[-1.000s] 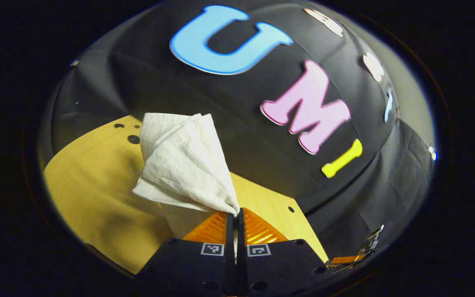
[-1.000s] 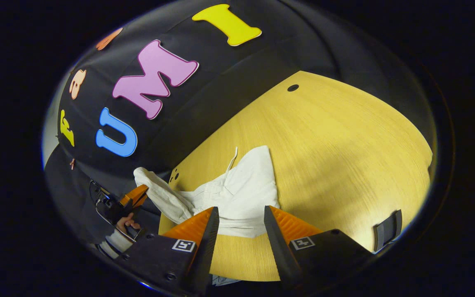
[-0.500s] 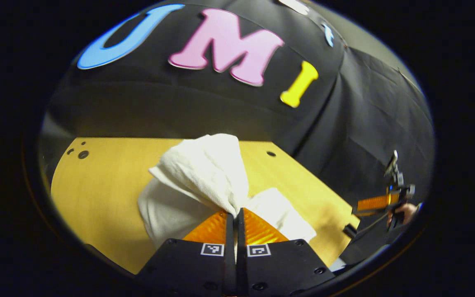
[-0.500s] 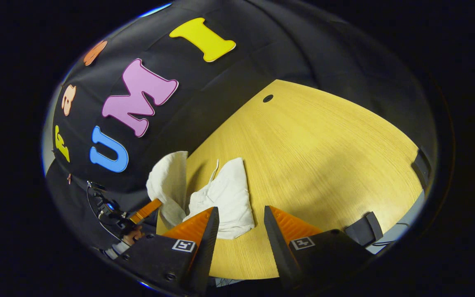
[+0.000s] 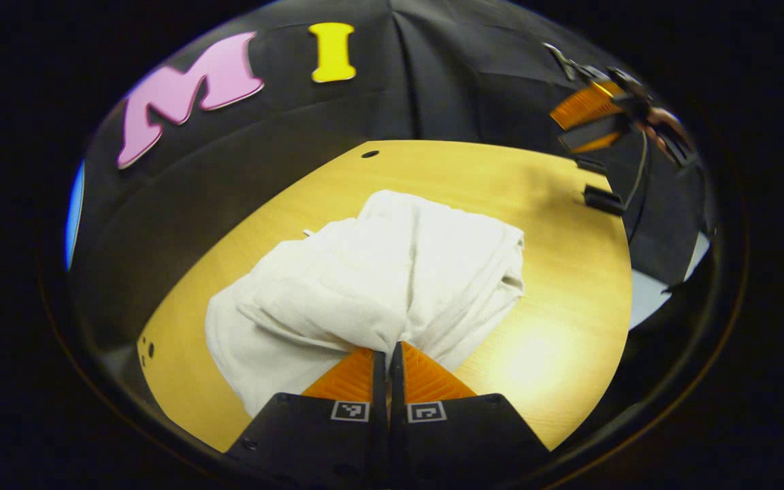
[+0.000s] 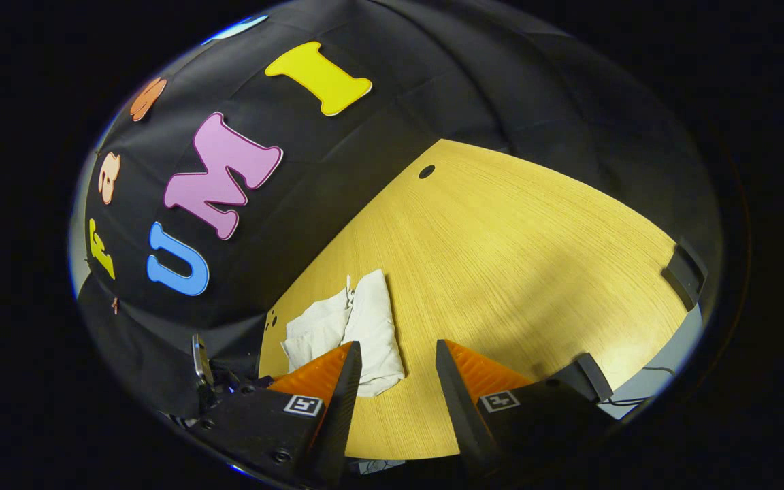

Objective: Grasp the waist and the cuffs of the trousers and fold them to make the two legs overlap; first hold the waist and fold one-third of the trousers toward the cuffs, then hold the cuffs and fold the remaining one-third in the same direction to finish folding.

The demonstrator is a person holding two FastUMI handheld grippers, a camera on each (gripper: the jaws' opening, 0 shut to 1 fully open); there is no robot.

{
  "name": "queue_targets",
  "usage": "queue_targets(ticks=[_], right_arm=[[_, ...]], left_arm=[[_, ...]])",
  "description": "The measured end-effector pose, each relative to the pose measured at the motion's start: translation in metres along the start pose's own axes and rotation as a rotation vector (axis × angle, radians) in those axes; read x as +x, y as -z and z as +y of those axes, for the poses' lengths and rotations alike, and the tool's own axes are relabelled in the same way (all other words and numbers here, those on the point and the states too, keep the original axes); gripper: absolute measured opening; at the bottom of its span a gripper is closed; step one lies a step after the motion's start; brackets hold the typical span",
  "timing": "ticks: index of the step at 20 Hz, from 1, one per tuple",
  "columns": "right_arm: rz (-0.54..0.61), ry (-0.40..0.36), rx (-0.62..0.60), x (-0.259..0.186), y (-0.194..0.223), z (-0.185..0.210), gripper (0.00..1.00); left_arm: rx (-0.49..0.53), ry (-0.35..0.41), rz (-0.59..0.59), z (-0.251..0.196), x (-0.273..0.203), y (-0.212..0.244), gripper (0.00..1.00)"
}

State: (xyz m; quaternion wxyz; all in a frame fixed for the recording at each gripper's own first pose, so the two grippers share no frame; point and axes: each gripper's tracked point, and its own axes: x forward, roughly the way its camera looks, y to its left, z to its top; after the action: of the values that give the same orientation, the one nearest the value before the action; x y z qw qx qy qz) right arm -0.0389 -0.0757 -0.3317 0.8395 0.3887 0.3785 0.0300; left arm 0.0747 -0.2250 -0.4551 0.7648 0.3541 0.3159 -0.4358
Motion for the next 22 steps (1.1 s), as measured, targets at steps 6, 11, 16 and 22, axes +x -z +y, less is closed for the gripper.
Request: queue_targets(ticks=[6, 11, 16, 22], right_arm=[[0.003, -0.003, 0.000, -0.002, -0.004, 0.003, 0.69], [0.003, -0.015, -0.004, -0.006, -0.002, 0.007, 0.69], [0.002, -0.035, -0.011, -0.007, 0.004, 0.019, 0.69], [-0.017, -0.072, -0.037, -0.006, 0.018, 0.066, 0.68]], left_arm=[[0.258, 0.014, -0.026, -0.013, -0.009, 0.000, 0.11], [0.367, 0.032, -0.062, -0.031, -0.019, -0.003, 0.78], [0.160, -0.050, -0.136, 0.000, -0.050, -0.029, 0.97], [-0.338, -0.162, -0.231, 0.069, -0.109, -0.036, 0.98]])
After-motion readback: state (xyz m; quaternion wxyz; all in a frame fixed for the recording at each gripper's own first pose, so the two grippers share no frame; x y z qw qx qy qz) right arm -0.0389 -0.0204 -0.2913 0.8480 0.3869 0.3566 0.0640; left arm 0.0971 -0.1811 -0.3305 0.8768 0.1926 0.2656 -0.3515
